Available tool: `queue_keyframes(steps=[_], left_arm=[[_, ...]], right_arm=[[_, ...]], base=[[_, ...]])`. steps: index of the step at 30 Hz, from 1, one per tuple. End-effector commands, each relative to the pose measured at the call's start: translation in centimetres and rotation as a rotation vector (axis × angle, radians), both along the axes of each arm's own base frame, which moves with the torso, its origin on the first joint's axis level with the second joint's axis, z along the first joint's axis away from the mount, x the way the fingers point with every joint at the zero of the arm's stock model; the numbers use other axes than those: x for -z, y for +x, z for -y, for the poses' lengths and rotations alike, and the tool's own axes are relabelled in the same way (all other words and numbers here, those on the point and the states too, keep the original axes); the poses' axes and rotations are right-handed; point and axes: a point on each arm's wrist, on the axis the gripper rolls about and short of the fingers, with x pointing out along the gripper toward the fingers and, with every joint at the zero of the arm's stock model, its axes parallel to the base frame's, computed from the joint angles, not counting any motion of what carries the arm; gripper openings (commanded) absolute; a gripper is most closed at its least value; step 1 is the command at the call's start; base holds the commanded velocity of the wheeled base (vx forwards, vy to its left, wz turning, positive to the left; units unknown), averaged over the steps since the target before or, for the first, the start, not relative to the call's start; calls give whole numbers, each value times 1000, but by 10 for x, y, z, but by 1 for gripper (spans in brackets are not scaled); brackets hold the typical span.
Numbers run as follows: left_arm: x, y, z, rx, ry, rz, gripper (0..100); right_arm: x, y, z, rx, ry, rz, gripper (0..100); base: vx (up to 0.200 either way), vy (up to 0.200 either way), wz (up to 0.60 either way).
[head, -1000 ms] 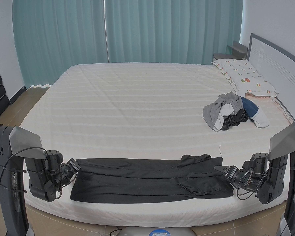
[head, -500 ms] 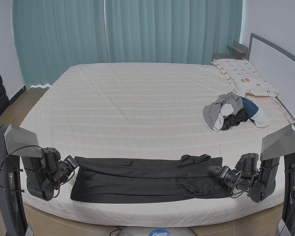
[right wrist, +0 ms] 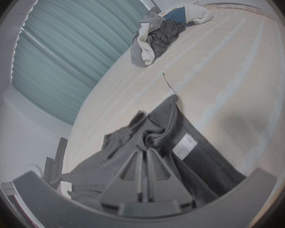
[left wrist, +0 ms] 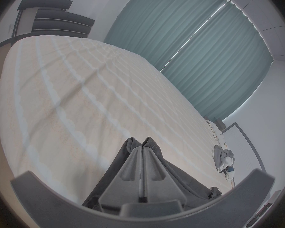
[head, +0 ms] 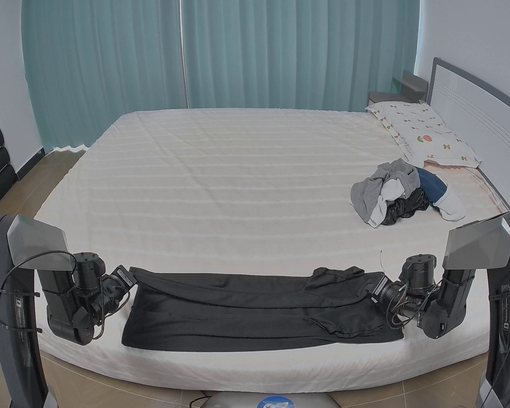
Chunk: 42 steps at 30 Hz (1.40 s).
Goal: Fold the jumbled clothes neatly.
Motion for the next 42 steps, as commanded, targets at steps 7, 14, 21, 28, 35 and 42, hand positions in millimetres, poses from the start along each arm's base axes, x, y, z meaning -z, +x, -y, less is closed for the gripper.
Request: queue_keyframes(steps=[7, 14, 21, 28, 35, 42], left_arm=[[-35, 20, -5, -92, -187, 213, 0], [-26, 19, -12, -110, -194, 193, 0], [-1, 1, -15, -66, -49, 68, 0], [16, -23, -15, 53, 56, -52, 0], [41, -32, -15, 119, 171, -149, 0], [45, -33, -14, 127, 183, -162, 0]], right_arm=[[-38, 24, 16, 166, 161, 294, 0], [-34, 22, 16, 155, 149, 276, 0], [-18, -10, 26, 50, 39, 147, 0], [-3, -30, 35, -14, -46, 57, 0], [18, -39, 35, -82, -133, -8, 0], [19, -40, 33, -91, -138, -14, 0]], base=[[0, 0, 0], [0, 0, 0], [0, 0, 0], [0, 0, 0], [0, 0, 0], [0, 0, 0]])
